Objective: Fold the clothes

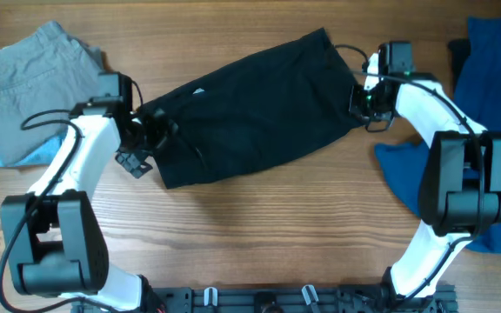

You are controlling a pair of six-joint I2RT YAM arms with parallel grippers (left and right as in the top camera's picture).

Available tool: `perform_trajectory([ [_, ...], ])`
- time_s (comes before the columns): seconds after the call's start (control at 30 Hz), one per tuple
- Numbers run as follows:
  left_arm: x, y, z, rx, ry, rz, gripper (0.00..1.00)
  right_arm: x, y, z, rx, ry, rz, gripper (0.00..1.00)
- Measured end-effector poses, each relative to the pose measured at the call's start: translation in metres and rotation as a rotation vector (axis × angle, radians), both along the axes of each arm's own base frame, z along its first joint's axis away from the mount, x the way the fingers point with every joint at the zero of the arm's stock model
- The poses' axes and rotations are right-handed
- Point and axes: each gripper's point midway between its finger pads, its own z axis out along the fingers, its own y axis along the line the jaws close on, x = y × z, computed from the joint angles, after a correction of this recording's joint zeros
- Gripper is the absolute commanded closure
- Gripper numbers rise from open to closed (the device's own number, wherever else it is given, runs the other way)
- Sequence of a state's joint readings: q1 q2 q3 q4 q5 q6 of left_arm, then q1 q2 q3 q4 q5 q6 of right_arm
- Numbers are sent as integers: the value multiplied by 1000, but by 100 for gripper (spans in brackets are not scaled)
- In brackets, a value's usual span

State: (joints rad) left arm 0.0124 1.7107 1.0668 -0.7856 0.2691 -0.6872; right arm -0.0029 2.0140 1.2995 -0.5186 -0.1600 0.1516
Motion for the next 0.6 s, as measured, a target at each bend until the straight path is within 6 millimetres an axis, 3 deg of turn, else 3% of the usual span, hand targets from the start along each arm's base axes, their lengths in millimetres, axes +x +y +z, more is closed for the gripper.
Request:
perform_trajectory([
  [0.13,-5,-7,-27,28,-48,-47,0,-12,-10,-6,-58,55,-55,87],
  [0.23,1,-1,-30,64,-85,-42,6,-32,-30,-8,-149,138,-164,89],
  [0.37,26,2,-29,86,-183,-38,9,-43,-56,-8,-171,182,-289,89],
  [0.43,46,-5,-27,50,-253,-44,0,-46,-65,-8,-169,194,-320,89],
  [0.5,57,-14,-24,12,-295,-62,1,-47,-66,-8,-173,196,-321,89],
  [0.6,67,-33,-23,-23,-330,-114,16,-47,-66,-8,-173,197,-321,89],
])
